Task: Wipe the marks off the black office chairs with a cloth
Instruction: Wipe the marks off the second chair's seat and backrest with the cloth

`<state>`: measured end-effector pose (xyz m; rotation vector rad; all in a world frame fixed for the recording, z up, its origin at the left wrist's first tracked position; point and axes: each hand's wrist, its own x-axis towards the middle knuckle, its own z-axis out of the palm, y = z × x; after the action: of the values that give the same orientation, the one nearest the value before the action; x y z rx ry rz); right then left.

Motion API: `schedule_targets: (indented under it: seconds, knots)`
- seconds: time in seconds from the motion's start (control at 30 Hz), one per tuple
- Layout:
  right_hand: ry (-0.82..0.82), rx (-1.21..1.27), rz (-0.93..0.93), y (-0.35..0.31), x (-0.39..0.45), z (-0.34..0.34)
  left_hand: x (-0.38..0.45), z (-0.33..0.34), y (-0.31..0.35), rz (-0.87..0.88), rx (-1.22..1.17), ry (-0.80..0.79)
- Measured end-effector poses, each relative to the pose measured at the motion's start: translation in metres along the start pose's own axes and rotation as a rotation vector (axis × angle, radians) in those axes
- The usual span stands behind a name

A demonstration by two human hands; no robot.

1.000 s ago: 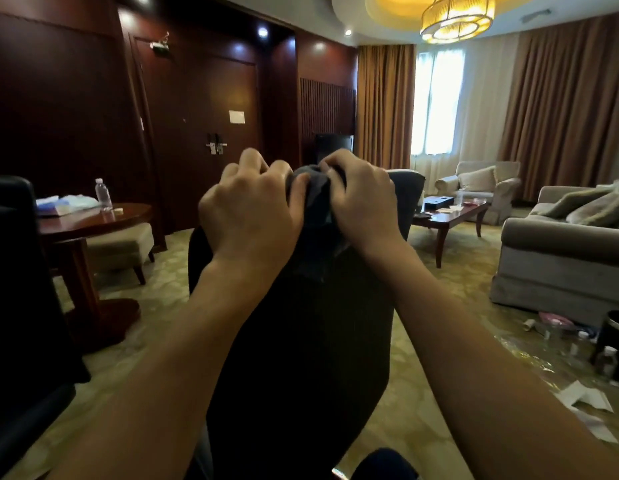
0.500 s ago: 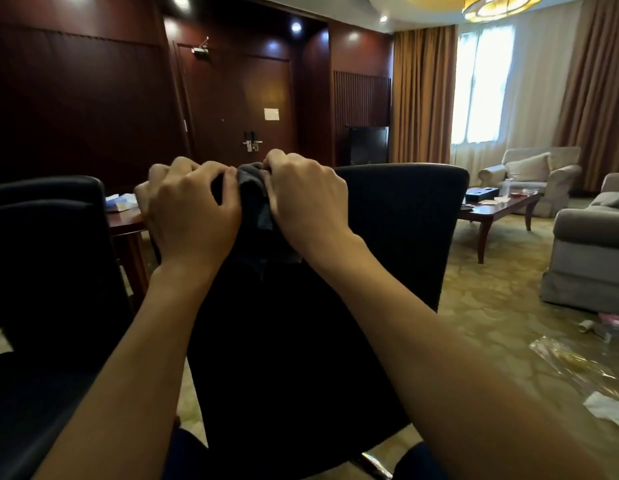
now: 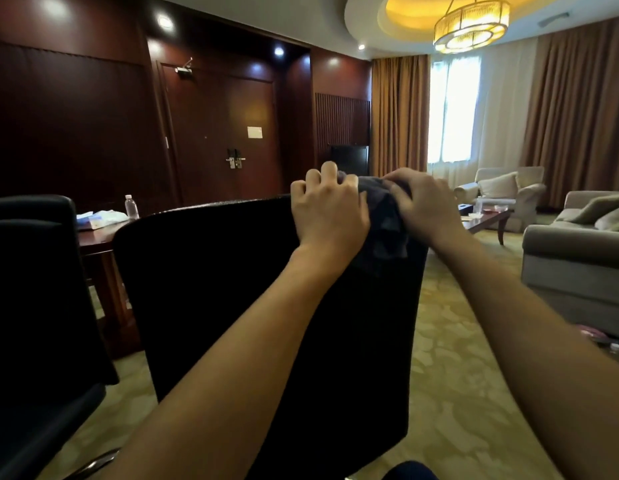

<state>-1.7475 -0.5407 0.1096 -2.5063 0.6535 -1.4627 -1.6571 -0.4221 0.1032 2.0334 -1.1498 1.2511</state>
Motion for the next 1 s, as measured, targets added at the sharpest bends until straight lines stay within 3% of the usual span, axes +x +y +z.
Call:
schedule_targets:
  seconds: [0.3,0.5,0.67,1.0]
  knots:
    - [-0.040,0.143,-0.066,0.000,0.012,0.004,0.006,-0.015,-0.019,0.020,0.064,-0.047]
    - [0.002,0.148,-0.125,-0.011,0.006,0.015,0.001,-0.016,-0.016,-0.057,0.100,0.023]
    - [0.114,0.095,-0.005,0.037,0.005,0.006,0.013,0.009,0.034,0.033,0.080,-0.012]
    - [0.157,0.285,0.251,0.111,-0.011,0.017,0.011,0.059,0.088,0.242,0.165,0.023]
